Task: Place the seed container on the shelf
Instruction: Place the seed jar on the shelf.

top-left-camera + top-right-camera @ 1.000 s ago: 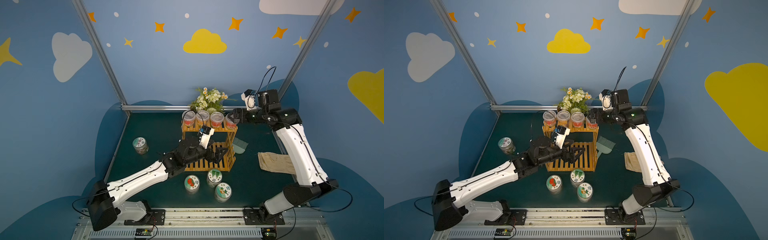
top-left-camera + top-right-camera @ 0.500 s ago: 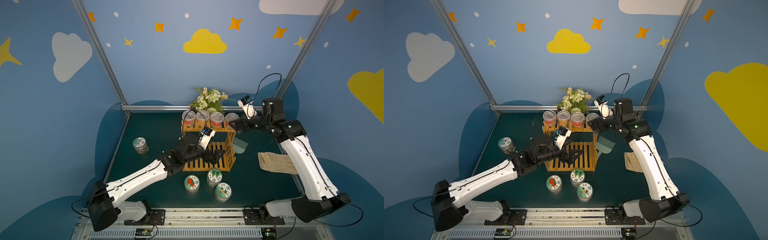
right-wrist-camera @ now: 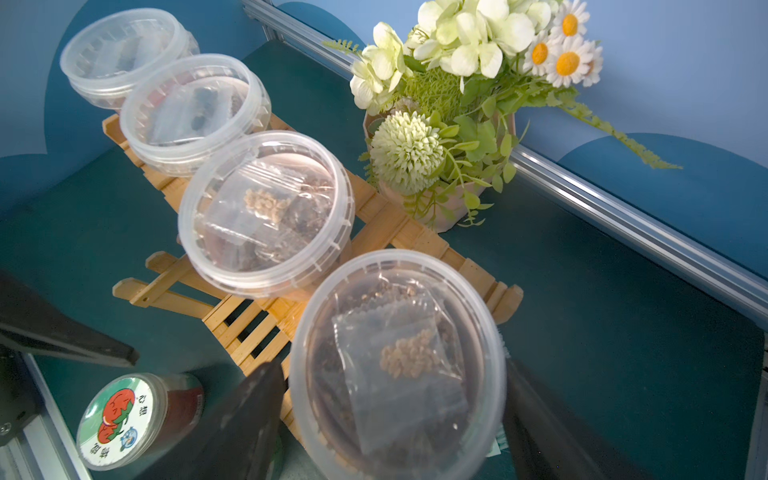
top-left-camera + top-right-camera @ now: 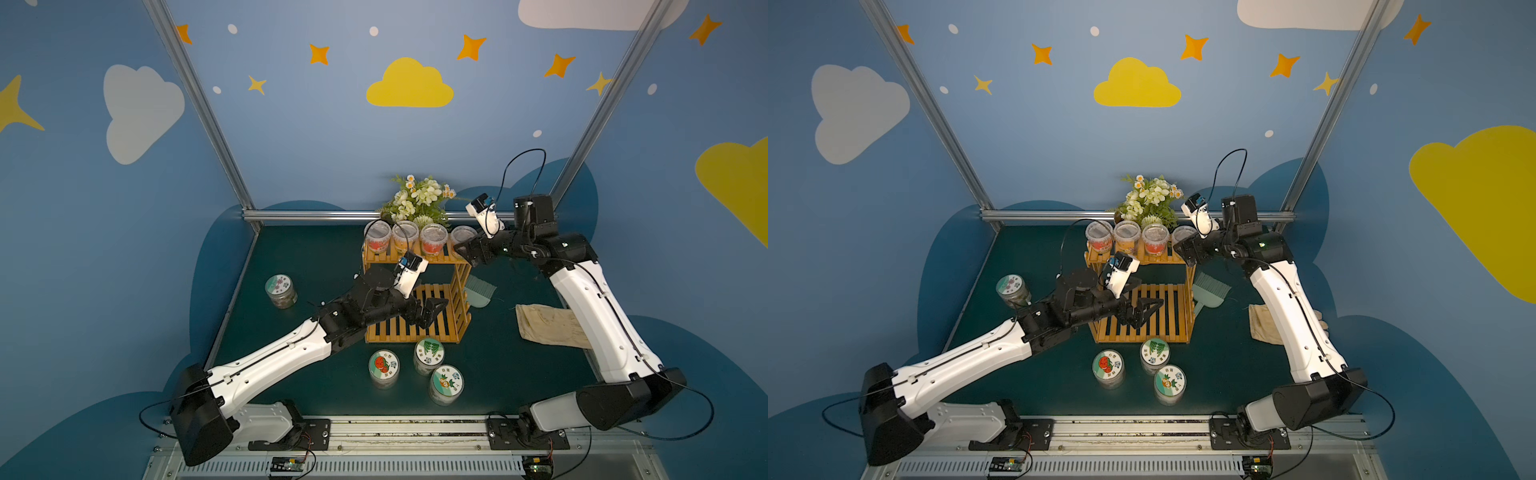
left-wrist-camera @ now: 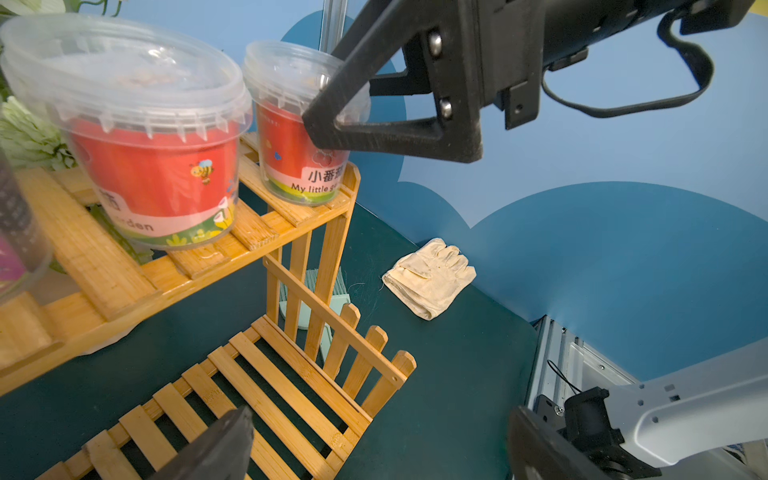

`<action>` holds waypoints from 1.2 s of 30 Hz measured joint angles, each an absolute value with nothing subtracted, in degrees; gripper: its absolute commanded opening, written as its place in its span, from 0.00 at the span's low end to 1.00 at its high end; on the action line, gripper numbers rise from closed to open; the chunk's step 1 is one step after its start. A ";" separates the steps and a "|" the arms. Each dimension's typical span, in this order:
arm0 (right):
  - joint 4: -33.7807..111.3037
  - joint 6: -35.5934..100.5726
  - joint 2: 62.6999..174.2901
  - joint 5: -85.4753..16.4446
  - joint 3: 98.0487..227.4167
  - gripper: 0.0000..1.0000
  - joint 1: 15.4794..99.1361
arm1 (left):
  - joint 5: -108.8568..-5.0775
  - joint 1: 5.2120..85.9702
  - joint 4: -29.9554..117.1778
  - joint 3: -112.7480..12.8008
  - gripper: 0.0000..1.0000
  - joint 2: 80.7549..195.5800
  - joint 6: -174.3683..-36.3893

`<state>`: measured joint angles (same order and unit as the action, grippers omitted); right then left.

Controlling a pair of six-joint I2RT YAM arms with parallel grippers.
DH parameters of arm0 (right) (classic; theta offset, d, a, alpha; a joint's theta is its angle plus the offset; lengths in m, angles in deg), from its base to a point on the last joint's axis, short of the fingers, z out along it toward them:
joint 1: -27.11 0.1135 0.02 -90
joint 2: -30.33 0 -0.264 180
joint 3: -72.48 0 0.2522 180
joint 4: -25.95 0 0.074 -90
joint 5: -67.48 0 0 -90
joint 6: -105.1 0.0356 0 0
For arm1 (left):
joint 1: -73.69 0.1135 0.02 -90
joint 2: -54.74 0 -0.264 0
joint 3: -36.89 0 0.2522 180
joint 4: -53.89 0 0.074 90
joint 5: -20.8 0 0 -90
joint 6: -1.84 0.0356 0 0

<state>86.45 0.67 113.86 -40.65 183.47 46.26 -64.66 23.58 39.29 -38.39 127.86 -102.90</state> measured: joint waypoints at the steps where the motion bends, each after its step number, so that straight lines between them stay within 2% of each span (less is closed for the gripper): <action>1: 86.41 0.67 113.99 -40.82 183.54 0.77 46.26 | -64.64 23.60 39.29 -38.39 1.00 127.86 -102.92; 10: 85.93 1.02 114.27 -42.11 183.67 0.74 46.22 | -64.64 23.71 39.29 -38.39 1.00 127.84 -102.99; 36: 77.54 6.35 113.86 -43.75 178.95 0.75 44.71 | -64.70 23.82 39.31 -38.34 1.00 126.22 -103.99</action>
<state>77.54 6.35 113.86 -43.75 178.95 44.71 -64.70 23.82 39.31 -38.34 126.22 -103.99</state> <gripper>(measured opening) 0.744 0.999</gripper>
